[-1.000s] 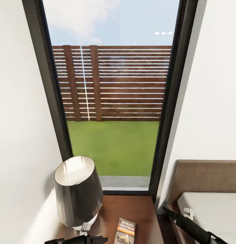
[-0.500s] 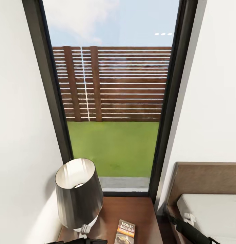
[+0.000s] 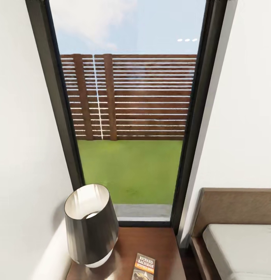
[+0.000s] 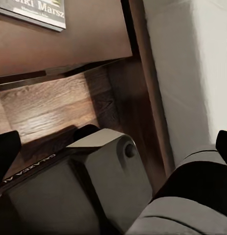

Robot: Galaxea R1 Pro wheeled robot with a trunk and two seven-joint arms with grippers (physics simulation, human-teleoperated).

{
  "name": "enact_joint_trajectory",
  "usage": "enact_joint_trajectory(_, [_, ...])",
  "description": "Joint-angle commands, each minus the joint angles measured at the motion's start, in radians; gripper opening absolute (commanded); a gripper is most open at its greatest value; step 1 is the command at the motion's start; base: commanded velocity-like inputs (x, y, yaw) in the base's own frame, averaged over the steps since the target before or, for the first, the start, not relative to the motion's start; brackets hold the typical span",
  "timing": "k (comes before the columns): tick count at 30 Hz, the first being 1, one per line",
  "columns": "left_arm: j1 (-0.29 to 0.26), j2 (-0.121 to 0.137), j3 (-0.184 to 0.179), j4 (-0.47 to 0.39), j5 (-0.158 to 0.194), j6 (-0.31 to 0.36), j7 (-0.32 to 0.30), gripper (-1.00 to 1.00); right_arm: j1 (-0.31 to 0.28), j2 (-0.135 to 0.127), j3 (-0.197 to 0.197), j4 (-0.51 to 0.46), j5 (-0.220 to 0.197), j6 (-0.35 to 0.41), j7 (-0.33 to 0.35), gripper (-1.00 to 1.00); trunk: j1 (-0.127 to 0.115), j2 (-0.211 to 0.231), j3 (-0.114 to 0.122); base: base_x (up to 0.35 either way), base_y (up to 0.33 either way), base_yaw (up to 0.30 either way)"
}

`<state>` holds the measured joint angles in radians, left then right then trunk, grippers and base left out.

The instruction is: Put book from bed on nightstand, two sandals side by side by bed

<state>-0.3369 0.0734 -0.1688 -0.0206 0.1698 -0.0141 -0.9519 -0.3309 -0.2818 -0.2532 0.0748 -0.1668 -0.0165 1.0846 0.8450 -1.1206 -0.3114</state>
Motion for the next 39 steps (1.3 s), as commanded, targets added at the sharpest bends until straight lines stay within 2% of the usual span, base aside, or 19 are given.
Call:
enact_joint_trajectory(1, [0.001,0.000,-0.007,0.000,0.008,-0.002,-0.001,1.00,0.000,0.000,0.000,0.004,-0.004,-0.002,0.003,1.00,-0.004,0.006,0.002,0.000,0.000,0.000])
enact_joint_trajectory(8, [0.025,0.003,-0.008,0.001,0.002,-0.003,0.006,1.00,0.007,0.000,0.000,0.005,0.003,-0.003,-0.002,1.00,-0.031,0.055,0.024,0.000,0.000,0.000])
enact_joint_trajectory(14, [0.043,0.048,-0.009,0.002,-0.054,-0.003,0.009,1.00,0.008,0.000,0.001,0.005,0.007,-0.003,-0.003,1.00,-0.054,0.097,0.043,0.000,0.000,0.000])
enact_joint_trajectory(16, [0.045,0.059,-0.009,0.002,-0.060,-0.003,0.010,1.00,0.008,0.000,0.001,0.005,0.007,-0.003,-0.003,1.00,-0.061,0.111,0.049,0.000,0.000,0.000])
enact_joint_trajectory(20, [0.049,0.097,-0.009,0.002,-0.068,-0.005,0.009,1.00,0.009,0.000,0.002,0.005,0.007,-0.003,-0.004,1.00,-0.077,0.139,0.062,0.000,0.000,0.000])
enact_joint_trajectory(25, [0.052,0.118,-0.009,0.002,-0.070,-0.004,0.011,1.00,0.009,0.000,0.001,0.005,0.007,-0.003,-0.004,1.00,-0.096,0.174,0.077,0.000,0.000,0.000])
enact_joint_trajectory(31, [0.055,0.119,-0.013,0.003,-0.078,0.001,0.125,1.00,0.009,0.000,0.002,0.005,0.007,-0.003,-0.005,1.00,-0.119,0.216,0.096,0.000,0.000,0.000])
enact_joint_trajectory(33, [0.065,0.117,-0.015,0.004,-0.092,0.002,0.183,1.00,0.009,0.000,0.002,0.005,0.007,-0.003,-0.005,1.00,-0.127,0.230,0.102,0.000,0.000,0.000])
enact_joint_trajectory(39, [0.075,0.107,-0.015,0.003,-0.128,0.003,0.227,1.00,0.009,0.000,0.001,0.005,0.007,-0.003,-0.005,1.00,-0.150,0.272,0.121,0.000,0.000,0.000])
